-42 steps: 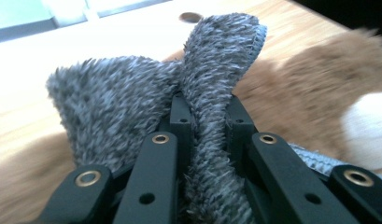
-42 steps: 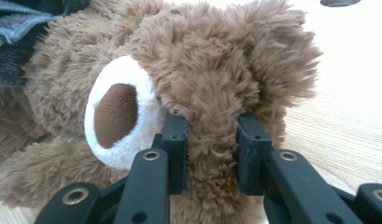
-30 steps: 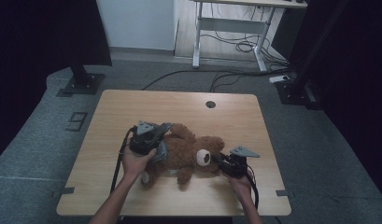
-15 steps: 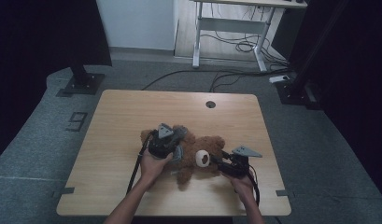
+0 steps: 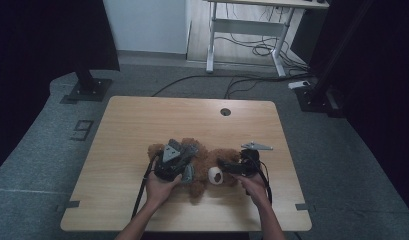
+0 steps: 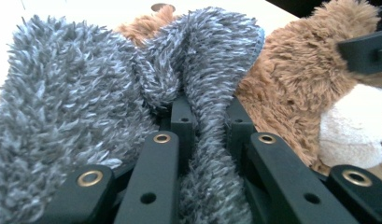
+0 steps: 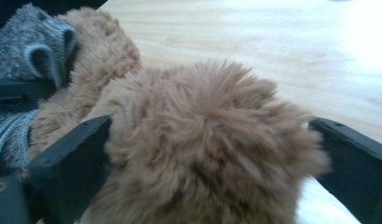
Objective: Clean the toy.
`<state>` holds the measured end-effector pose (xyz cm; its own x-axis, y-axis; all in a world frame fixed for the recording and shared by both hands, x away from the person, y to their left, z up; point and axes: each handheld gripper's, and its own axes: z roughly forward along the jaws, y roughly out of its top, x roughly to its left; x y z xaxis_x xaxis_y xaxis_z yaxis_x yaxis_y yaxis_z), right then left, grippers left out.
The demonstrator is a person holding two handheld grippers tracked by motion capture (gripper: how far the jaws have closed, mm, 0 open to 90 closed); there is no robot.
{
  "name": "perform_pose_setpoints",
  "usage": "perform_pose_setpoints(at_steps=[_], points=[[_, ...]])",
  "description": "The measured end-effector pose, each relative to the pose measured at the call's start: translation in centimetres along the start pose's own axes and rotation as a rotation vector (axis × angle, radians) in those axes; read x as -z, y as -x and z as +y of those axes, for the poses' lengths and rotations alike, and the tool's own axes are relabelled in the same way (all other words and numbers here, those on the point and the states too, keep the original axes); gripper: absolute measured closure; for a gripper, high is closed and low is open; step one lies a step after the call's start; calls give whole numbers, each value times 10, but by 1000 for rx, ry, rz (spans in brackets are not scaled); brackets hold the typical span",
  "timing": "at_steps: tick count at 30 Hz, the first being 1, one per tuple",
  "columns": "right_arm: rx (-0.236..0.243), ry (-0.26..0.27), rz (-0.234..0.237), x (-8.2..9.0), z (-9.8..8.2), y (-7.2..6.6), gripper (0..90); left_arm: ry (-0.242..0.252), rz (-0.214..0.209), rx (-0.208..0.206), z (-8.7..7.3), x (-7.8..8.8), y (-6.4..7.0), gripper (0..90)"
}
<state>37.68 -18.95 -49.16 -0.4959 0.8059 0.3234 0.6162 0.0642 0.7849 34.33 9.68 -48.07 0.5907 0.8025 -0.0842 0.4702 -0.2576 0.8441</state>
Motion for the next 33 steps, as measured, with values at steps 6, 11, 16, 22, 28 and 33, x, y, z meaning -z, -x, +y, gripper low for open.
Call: perform_pose_setpoints(at_steps=[6, 11, 16, 22, 28, 33], points=[[-44, -20, 106, -8, -10, 7, 169, 5, -14, -2, -3, 5, 0, 783], [-24, -24, 109, -4, -13, 6, 312, 11, -13, -2, -4, 6, 2, 781], [-15, -29, 112, -2, -14, 5, 418, 15, -21, 0, -5, 8, 1, 780], [-8, -7, 113, 0, -18, 5, 504, 25, -35, 12, -5, 12, 0, 775], [16, 14, 105, 2, -21, 2, 559, 44, -55, 36, -3, 22, -5, 761], [18, 47, 94, 3, -24, 4, 575, 80, -25, 79, -5, 50, -25, 754]])
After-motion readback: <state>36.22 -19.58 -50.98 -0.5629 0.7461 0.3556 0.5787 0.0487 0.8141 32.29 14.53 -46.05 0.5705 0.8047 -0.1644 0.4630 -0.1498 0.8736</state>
